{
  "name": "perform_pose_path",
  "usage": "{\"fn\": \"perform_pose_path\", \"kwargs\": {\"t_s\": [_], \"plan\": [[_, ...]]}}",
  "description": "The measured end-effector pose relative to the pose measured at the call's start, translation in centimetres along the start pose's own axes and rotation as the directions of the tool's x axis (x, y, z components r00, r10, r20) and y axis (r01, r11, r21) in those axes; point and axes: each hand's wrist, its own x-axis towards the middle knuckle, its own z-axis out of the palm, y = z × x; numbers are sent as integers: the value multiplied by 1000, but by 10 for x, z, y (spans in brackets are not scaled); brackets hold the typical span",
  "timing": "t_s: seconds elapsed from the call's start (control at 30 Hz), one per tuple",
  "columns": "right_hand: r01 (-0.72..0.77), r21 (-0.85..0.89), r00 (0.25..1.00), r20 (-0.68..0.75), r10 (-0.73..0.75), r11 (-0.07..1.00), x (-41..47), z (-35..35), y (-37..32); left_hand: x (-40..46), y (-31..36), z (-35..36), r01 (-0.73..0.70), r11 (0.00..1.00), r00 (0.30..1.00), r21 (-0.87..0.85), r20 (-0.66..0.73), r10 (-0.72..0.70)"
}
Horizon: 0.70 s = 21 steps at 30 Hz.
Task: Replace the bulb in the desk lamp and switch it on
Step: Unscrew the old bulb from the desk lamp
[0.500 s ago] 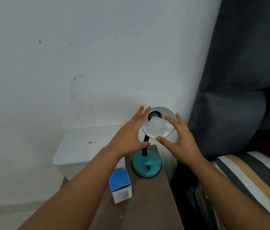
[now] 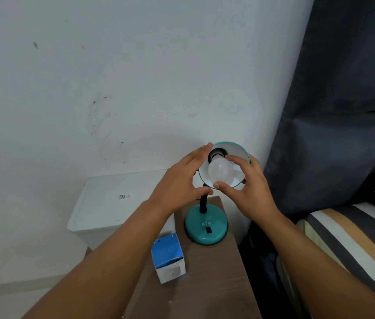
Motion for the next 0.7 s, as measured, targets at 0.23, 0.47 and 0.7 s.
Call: {"fn": "perform_pose_path", "kwargs": {"t_s": [0.23,0.47,0.7], "plan": [[18,14,994,103,-19,1000,3,-1,2,5,-2,7,19,999,997,-32,-76,-22],[-16,6,996,82,15,1000,1,0,1,2,-1,11,23,997,997,-67,-74,-28],[-48,10,999,1,48,999,1,6,0,2,0,13,10,998,997,-61,-73,-15]]}}
